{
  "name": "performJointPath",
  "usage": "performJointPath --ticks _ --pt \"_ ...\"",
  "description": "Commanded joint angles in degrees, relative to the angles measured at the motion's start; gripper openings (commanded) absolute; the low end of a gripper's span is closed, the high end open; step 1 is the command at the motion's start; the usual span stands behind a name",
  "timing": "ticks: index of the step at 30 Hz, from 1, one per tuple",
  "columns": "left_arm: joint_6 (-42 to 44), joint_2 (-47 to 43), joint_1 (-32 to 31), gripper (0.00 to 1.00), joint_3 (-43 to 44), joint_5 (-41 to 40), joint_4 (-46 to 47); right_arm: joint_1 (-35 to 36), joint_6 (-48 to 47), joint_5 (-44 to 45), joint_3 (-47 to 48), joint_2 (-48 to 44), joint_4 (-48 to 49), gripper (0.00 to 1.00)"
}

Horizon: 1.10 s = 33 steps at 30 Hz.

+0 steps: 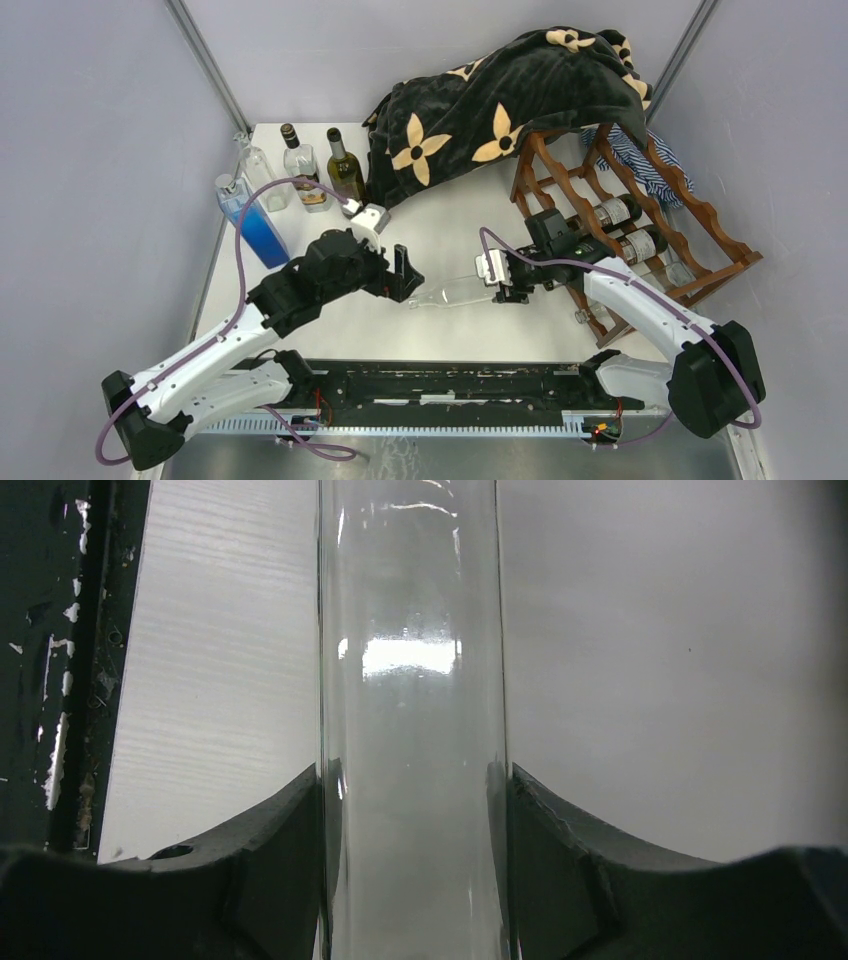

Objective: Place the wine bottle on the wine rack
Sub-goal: Pick up the wine bottle from the center of the board.

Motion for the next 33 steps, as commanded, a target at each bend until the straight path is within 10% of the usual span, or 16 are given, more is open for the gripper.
performJointPath --ticks 1,11,23,33 --pt "10.84 -0.54 -0.24 1.00 -3.88 7.22 6.57 -0.18 -6.23 -3.20 3.09 -2.00 -2.29 0.00" --pt "24.61 1.08 -0.08 1.00 -7.00 19.53 12.78 -0.36 -21.06 -6.64 9.56 -1.03 -15.44 0.00" --pt "14.81 10.90 7.97 0.98 -8.04 45.34 20.65 -0.42 -26.91 -7.22 16.81 0.07 -20.87 0.00" --pt "10.22 13.86 8.20 0.86 -10.13 48.13 25.61 -1.23 -27.24 -11.86 21.50 2.21 -24.34 0.00"
